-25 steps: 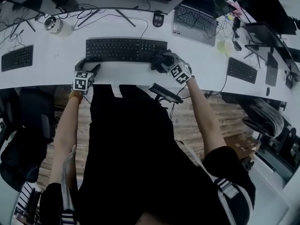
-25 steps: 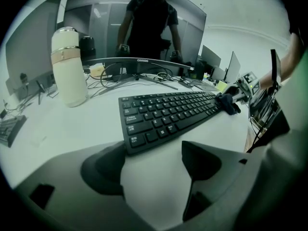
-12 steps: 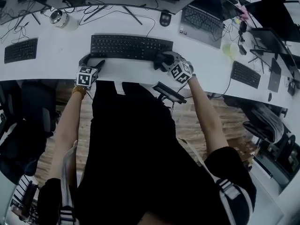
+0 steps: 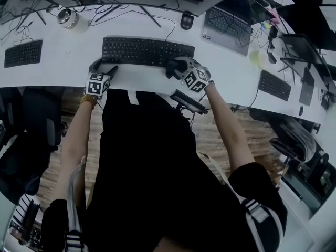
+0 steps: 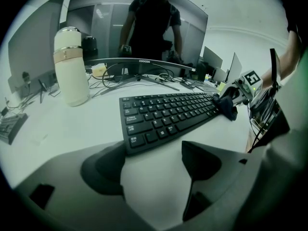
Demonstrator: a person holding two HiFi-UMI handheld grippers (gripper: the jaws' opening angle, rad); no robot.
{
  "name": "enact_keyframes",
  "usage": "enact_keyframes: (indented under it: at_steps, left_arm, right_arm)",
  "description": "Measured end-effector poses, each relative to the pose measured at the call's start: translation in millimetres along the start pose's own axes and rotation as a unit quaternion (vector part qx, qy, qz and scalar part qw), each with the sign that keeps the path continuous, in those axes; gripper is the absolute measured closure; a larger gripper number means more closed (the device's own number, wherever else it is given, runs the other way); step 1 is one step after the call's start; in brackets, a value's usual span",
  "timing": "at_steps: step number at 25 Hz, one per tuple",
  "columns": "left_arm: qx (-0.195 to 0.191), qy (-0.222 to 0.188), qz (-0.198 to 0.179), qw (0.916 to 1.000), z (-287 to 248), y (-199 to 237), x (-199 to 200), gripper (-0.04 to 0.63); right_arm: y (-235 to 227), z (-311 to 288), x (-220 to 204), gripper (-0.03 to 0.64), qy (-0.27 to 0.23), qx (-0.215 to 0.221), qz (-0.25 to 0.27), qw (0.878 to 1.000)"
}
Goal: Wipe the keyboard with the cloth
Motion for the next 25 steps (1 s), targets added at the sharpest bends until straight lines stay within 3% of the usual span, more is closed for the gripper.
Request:
enact_keyframes:
  at_steps: [25]
  left_arm:
    - [0.003, -0.01, 0.007, 0.9999, -2, 1, -2, 0.235]
  right_arm:
    - [0, -26, 33, 0.518, -0.012, 0.021, 0.007, 1.0]
Point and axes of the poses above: the fingertips, and each gripper's own axes: z backward along the fingers, y to its left, x out of its top, the point moved 4 cm from there along z, backward along the fingers, and after that the axes turned 9 degrees about x, right-handed, at the moved point
